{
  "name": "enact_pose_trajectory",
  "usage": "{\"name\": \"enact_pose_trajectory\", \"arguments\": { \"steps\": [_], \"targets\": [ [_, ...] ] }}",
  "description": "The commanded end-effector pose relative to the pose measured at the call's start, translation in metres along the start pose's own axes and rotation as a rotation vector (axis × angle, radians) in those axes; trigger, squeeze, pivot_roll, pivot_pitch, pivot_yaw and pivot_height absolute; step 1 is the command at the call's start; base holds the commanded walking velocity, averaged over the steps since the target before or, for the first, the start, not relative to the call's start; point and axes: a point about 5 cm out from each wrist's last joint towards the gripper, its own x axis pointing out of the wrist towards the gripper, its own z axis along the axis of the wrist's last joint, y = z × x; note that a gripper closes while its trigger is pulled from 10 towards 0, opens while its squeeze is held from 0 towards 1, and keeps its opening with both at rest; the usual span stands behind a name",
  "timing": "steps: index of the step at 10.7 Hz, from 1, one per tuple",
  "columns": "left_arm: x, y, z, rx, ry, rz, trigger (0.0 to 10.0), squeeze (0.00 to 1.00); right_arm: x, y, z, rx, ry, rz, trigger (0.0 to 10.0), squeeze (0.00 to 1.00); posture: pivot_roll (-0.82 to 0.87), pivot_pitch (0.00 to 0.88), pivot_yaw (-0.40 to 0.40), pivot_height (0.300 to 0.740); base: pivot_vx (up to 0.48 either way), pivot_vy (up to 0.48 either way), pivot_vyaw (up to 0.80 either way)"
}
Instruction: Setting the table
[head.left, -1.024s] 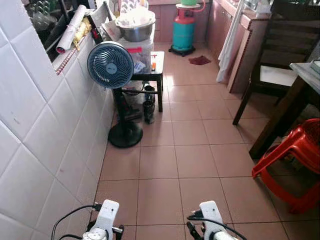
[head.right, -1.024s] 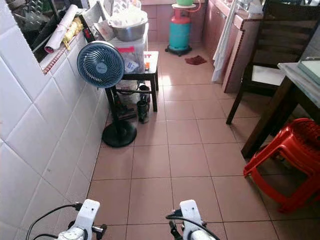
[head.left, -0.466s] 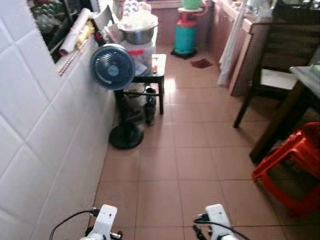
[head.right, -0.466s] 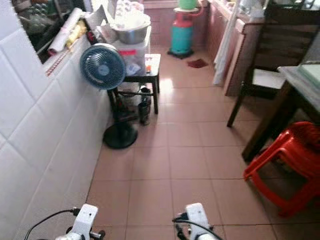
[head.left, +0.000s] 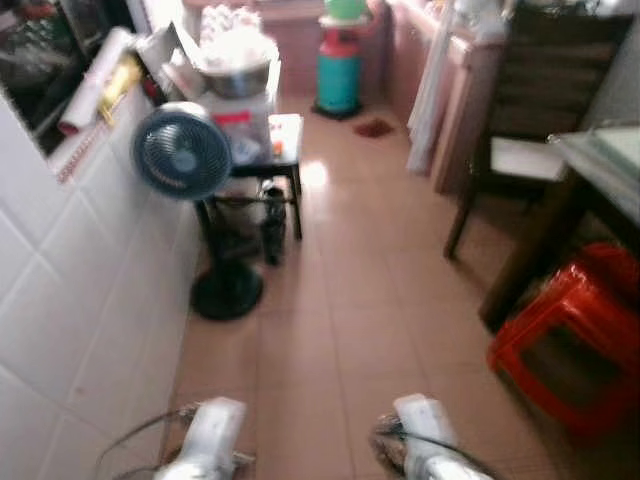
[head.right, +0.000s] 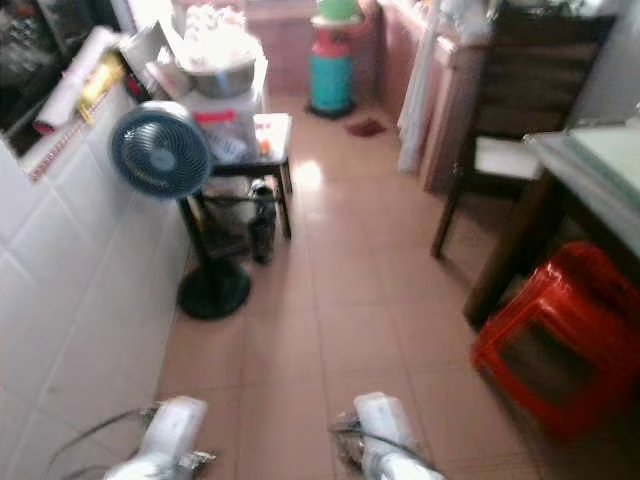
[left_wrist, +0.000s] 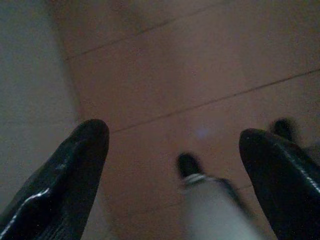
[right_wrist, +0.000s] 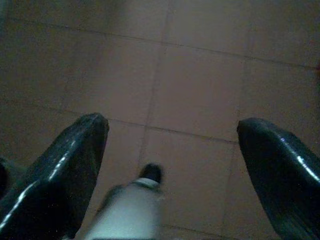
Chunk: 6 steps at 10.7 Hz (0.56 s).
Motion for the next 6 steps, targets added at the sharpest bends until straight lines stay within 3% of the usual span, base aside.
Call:
{"name": "enact_pose_trajectory", "arguments": {
  "steps": [1, 3, 4, 5, 6],
  "targets": [
    [-0.0028, 0.0135, -0.0099, 0.013, 0.035, 0.034, 10.0, 0.00, 0.0041, 0.0148, 0.0104, 0.000, -0.029, 0.031, 10.0, 0.00, 0.02, 0.000, 0.029, 0.740, 0.442, 0.000, 0.00],
    [-0.0024, 0.0088, -0.0113, 0.013, 0.038, 0.032, 10.0, 0.00, 0.0045, 0.0171, 0.0113, -0.017, -0.031, 0.040, 10.0, 0.00, 0.02, 0.000, 0.028, 0.740, 0.396, 0.000, 0.00],
    [-0.0022, 0.0065, -0.0123, 0.014, 0.040, 0.032, 10.0, 0.00, 0.0043, 0.0143, 0.0115, -0.020, -0.031, 0.039, 10.0, 0.00, 0.02, 0.000, 0.027, 0.740, 0.266, 0.000, 0.68],
    [-0.0022, 0.0069, -0.0120, 0.011, 0.040, 0.034, 10.0, 0.00, 0.0036, 0.0108, 0.0108, -0.017, -0.031, 0.035, 10.0, 0.00, 0.02, 0.000, 0.026, 0.740, 0.000, 0.000, 0.71],
    [-0.0023, 0.0091, -0.0115, 0.020, 0.044, 0.048, 10.0, 0.00, 0.0035, 0.0099, 0.0105, -0.013, -0.030, 0.033, 10.0, 0.00, 0.02, 0.000, 0.026, 0.740, 0.000, 0.000, 0.00]
  ]
}}
